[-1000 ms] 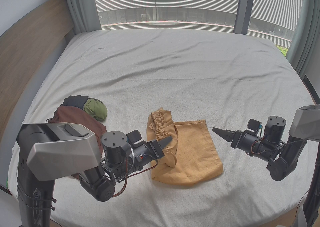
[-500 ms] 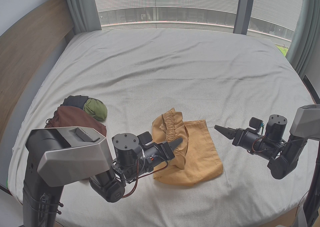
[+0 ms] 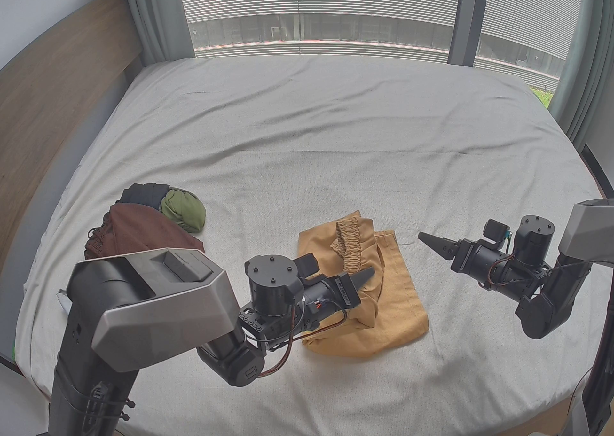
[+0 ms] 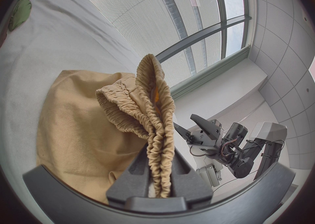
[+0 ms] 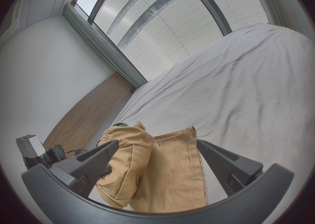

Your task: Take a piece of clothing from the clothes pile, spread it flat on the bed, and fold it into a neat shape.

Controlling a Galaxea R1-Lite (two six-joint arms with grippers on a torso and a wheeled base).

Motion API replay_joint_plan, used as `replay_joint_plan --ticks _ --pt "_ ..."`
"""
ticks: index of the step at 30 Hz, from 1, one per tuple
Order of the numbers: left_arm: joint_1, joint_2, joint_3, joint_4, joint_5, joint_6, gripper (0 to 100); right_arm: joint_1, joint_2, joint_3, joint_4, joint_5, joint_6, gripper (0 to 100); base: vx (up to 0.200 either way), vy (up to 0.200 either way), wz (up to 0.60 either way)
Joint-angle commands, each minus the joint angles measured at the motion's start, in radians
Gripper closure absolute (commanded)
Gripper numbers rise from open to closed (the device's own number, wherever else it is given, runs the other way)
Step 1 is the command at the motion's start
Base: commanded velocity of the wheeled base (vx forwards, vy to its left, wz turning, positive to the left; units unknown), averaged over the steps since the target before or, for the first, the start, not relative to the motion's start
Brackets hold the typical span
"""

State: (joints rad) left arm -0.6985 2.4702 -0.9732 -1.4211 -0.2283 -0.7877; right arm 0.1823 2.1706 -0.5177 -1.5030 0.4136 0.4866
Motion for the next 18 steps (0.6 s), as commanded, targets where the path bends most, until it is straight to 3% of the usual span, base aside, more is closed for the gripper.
replay_joint_plan --ticks 1,18 --pt "-0.006 0.032 -0.032 0.01 0.0 -0.001 100 -0.009 0.006 -0.013 0.0 0.001 0.001 0 0.0 0.0 0.0" --pt "-0.021 0.052 -0.055 0.036 -0.002 -0.001 100 -0.014 -0.003 -0.016 -0.002 0.001 0.017 0 0.0 0.0 0.0"
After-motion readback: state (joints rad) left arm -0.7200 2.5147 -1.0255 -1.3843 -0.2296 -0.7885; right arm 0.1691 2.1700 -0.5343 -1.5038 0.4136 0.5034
